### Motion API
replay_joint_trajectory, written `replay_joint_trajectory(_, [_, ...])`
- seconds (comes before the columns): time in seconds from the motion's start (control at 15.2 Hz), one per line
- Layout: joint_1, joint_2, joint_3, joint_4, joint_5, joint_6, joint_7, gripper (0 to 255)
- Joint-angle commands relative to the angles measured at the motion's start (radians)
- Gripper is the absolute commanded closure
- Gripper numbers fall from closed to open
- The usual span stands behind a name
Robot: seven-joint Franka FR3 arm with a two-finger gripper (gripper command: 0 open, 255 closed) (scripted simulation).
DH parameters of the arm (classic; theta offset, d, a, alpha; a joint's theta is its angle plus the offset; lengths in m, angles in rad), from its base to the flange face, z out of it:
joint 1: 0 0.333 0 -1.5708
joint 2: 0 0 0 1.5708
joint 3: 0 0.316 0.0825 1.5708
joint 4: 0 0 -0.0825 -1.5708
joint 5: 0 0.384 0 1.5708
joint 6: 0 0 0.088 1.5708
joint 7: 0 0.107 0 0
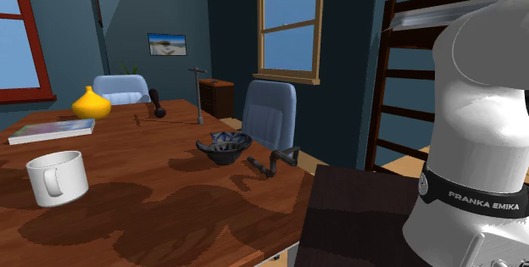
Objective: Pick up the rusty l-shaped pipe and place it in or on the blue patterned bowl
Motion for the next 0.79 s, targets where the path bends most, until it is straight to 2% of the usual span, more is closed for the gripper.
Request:
replay_joint_trajectory(0.0, [0.0, 0.0, 0.0, 0.0, 0.0, 0.0, 0.0, 0])
replay_joint_trajectory(0.73, [-0.076, 0.043, -0.063, -0.327, -0.03, 0.393, 0.1, 0])
